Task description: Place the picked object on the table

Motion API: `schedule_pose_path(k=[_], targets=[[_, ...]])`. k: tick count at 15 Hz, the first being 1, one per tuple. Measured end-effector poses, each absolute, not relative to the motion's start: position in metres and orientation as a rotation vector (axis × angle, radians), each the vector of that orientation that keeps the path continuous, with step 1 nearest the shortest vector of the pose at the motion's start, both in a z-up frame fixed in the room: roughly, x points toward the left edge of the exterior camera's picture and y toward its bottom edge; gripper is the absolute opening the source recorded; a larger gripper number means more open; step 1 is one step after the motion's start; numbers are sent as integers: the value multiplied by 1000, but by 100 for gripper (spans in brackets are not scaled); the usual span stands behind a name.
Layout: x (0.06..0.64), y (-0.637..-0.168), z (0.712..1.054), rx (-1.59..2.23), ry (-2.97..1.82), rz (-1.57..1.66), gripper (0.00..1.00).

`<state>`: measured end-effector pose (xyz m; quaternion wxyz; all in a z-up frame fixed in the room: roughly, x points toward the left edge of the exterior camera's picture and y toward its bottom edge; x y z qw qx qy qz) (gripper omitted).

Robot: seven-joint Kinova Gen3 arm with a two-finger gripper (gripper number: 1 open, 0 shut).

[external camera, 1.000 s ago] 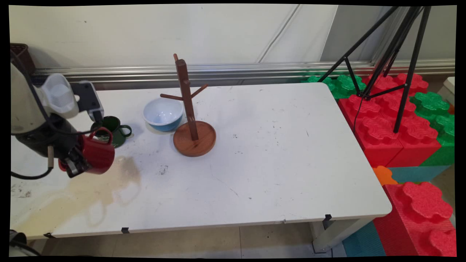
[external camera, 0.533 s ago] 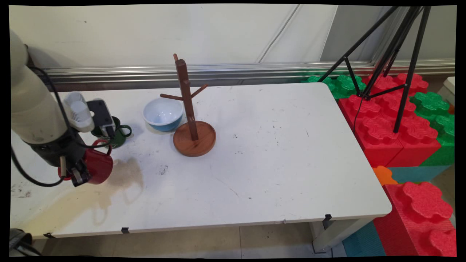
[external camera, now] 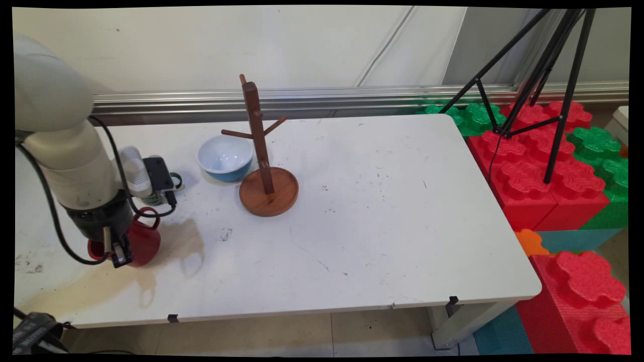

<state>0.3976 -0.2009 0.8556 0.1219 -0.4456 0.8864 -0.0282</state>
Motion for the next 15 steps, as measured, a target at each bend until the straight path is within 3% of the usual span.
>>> schedule_pose_path(k=[8, 9, 15], targets=[[392, -217, 836, -1257, 2581, -32, 0], [392, -219, 835, -1256, 2580, -30, 100], [387, -225, 831, -1258, 2586, -43, 100]])
